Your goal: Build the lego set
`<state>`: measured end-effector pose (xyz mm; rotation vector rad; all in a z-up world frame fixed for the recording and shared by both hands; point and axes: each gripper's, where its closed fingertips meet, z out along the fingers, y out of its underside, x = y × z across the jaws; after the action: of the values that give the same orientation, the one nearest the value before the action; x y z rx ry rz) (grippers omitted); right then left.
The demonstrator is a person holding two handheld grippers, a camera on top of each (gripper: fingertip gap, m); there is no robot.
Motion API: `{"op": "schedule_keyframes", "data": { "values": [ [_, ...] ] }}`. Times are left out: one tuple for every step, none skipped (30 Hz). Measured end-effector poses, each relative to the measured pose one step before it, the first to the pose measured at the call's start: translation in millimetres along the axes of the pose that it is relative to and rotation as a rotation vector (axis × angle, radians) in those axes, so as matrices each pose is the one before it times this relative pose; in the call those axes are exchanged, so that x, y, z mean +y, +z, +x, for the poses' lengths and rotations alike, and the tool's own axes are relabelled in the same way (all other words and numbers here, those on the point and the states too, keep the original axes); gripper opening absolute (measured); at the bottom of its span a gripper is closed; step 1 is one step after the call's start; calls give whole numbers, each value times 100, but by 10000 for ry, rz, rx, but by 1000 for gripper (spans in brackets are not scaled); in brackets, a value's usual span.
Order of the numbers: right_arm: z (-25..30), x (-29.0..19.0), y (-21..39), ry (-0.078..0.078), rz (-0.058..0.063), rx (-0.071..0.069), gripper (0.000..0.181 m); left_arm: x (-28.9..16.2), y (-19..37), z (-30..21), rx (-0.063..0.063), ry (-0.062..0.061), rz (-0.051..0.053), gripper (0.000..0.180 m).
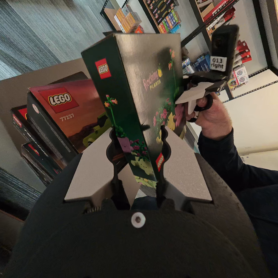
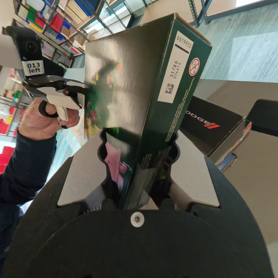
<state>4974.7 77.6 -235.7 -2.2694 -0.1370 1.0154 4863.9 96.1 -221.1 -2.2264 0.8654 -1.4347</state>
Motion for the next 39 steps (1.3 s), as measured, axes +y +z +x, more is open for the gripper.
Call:
{"op": "schedule_keyframes", "data": {
  "values": [
    [121, 72, 174, 229, 8, -141, 86, -73, 49, -46, 30, -42, 20, 61],
    [44, -32, 36, 174, 27, -139, 85, 49, 76, 14, -7, 29, -96, 64],
    [-104, -269, -134, 167, 120, -170, 82, -154, 16, 61, -55, 77, -11, 66],
    [-233, -505, -249, 111, 208, -180, 78, -362, -54, 25, -94, 74, 92, 66],
    [-234, -515, -237, 34, 160, -104, 75, -444, -75, 50, -45, 50, 70, 65],
    [-103, -493, -122, -15, 117, -13, 74, -471, -58, 46, -2, 4, 24, 63],
    [131, -357, 13, -15, 42, 48, 75, -501, -1, 9, -9, 14, -11, 62],
    [315, -231, 159, 23, 4, 59, 76, -583, 102, -112, -65, 60, 42, 63],
    [446, -67, 231, 80, -41, 81, 78, -441, 260, -254, -117, 63, -7, 64],
    [609, 174, 288, -34, -169, 237, 81, -237, 386, -389, -123, 42, -87, 64],
    [654, 318, 313, -102, -232, 333, 87, 4, 454, -590, -155, 36, -179, 61],
    [384, 175, 230, -31, -114, 164, 89, 239, 511, -841, -189, -50, -237, 57],
    [69, -105, -2, 47, 111, -36, 88, 156, 448, -572, 30, -180, -96, 60],
    [19, -15, -87, -7, 22, -35, 88, 312, 281, -268, 203, -191, -151, 62],
    [-24, 84, -112, -26, -54, -21, 88, 189, 124, -27, 287, -159, -24, 65],
    [-142, 131, -125, -68, -65, -68, 88, 108, 28, -56, 170, -161, 83, 67],
    [-156, 153, -129, -59, -25, -75, 88, 46, -113, 1, 69, -23, 137, 65],
    [-105, 107, -208, 28, 22, -51, 88, -107, -281, 94, 8, 211, 213, 61],
    [-149, 90, -262, 40, 45, -49, 91, -218, -400, 2, -21, 97, 238, 59],
    [-36, 3, -318, 9, 59, 39, 95, -241, -378, -118, -16, -44, 184, 59],
    [185, -135, -416, -93, 112, 191, 93, -247, -295, -137, -1, -9, 133, 60],
    [100, -232, -496, -45, 131, 125, 94, -105, -154, -187, -89, 75, 15, 60],
    [67, -308, -507, 30, 143, 57, 96, 92, 1, -278, -229, 147, -111, 61],
    [242, -425, -487, -169, 204, 190, 90, 46, 77, -301, -310, 196, -73, 61],
    [386, -346, -309, -249, 130, 273, 83, 86, 186, -48, -141, 147, -95, 62],
    [424, -69, -17, -186, -69, 241, 83, 4, 170, 77, -48, 96, -42, 64],
    [395, 272, 214, -160, -260, 201, 83, 16, 115, -149, -233, 214, -57, 65],
    [640, 304, 258, -258, -271, 392, 82, 91, 73, -417, -403, 300, -130, 70],
    [916, 1, 118, -373, 16, 588, 82, -284, -138, -162, -173, 172, 136, 69],
    [646, 73, 68, -129, 76, 309, 90, -416, -341, -158, -57, 6, 261, 69],
    [47, 270, 31, 198, -23, -209, 93, -380, -440, -122, 47, 8, 284, 69],
    [17, 175, -4, 265, 87, -267, 98, 52, -389, -619, -184, -35, 22, 71],
    [165, 130, 62, 83, 139, -100, 103, 346, -228, -785, -240, -35, -138, 78],
    [54, 260, 167, 54, 41, -123, 110, 228, -193, -306, 80, -165, -13, 83],
    [99, 392, 207, 198, -91, -125, 116, 257, -173, -129, 166, -289, -7, 84],
    [149, 229, 195, 145, -18, -92, 120, 405, -27, -199, 42, -163, -127, 87],
    [32, 126, 197, 39, 48, -175, 122, 356, 125, -213, -31, -22, -111, 92],
    [-208, 173, 270, 118, -48, -322, 122, 362, 328, 163, 178, -68, -139, 97],
    [-225, 129, 347, 157, -77, -312, 121, 505, 486, 442, 358, -176, -259, 99]
  ]
}}
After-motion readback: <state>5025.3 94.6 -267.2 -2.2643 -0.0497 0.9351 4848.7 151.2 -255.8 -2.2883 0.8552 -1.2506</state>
